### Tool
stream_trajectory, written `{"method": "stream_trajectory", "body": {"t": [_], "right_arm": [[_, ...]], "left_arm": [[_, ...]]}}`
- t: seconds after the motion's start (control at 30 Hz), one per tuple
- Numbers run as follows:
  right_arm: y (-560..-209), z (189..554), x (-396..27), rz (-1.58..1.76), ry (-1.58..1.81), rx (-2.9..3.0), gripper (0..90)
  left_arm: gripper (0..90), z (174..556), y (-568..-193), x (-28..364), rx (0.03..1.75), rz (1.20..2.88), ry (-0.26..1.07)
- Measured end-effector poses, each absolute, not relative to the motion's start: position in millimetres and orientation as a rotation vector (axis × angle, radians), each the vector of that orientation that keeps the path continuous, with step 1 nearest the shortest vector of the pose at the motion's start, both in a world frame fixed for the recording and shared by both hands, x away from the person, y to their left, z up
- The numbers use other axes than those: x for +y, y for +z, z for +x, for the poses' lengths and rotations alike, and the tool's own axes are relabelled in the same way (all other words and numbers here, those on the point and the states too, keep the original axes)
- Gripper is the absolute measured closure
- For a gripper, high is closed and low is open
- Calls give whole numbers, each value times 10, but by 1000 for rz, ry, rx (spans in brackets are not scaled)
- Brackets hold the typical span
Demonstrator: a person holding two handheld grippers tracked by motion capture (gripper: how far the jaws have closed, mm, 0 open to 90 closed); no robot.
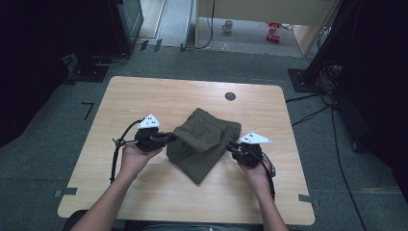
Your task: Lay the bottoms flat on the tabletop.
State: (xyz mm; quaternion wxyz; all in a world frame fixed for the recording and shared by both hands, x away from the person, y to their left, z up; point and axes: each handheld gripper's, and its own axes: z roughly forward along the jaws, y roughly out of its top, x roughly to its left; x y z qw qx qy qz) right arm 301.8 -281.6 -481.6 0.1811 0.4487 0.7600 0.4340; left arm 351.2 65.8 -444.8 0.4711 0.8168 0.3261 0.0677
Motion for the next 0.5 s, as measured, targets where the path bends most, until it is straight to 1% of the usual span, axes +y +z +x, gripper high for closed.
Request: {"method": "stream_trajectory", "body": {"t": [0.1, 0.2, 0.33, 0.5], "right_arm": [[-4829, 3103, -2668, 1242, 1200, 2180, 780], [-4926, 3228, -2546, 1250, 1145, 2228, 783], [-5053, 3320, -2482, 1277, 1072, 2289, 797], [-5103, 3350, -2487, 1313, 1068, 2301, 808]], "left_arm": [[845, 3509, -4450, 680, 809, 1994, 176], [843, 3526, -4459, 712, 819, 1997, 184], [840, 3575, -4471, 787, 849, 1992, 208], [836, 3675, -4526, 949, 920, 1980, 227]]}}
